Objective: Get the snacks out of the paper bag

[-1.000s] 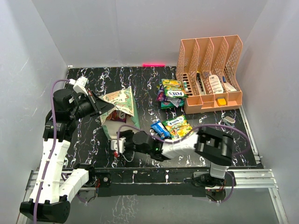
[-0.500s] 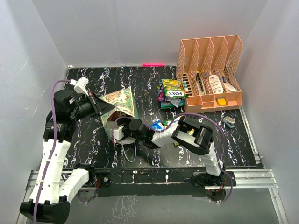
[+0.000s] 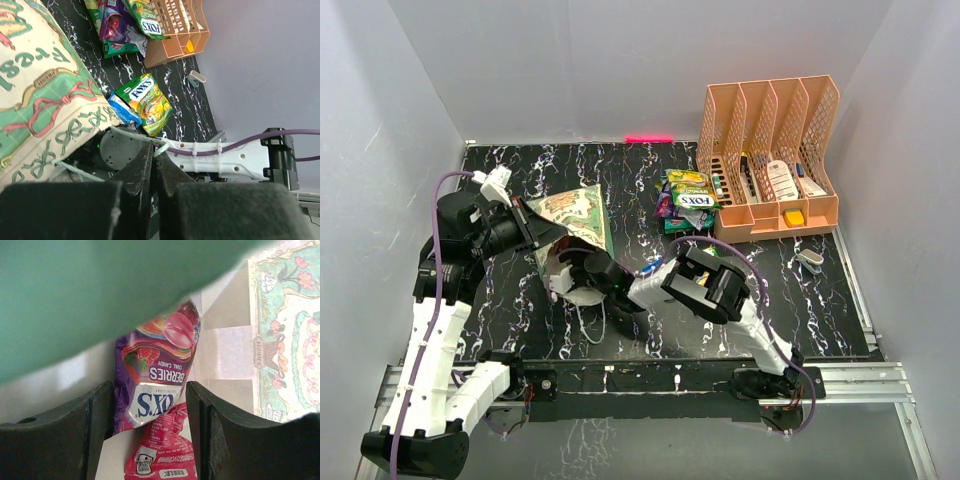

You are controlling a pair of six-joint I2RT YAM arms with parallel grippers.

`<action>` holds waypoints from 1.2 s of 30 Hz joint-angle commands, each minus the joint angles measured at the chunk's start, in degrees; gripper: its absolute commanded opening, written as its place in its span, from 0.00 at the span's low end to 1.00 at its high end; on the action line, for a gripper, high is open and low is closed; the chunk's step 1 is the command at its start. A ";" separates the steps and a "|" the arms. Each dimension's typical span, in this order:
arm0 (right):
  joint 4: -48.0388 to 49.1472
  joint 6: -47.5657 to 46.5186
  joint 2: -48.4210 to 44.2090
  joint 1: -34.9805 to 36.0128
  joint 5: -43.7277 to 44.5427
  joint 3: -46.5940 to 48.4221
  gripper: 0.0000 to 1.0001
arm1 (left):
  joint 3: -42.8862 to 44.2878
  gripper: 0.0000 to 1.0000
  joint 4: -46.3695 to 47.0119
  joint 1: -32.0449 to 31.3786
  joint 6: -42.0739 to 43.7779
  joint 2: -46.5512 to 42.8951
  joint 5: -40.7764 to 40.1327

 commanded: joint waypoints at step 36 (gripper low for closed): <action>-20.80 28.26 -29.45 3.78 -21.28 -17.65 0.07 | -0.81 0.00 -5.14 -1.62 0.41 -0.39 -12.59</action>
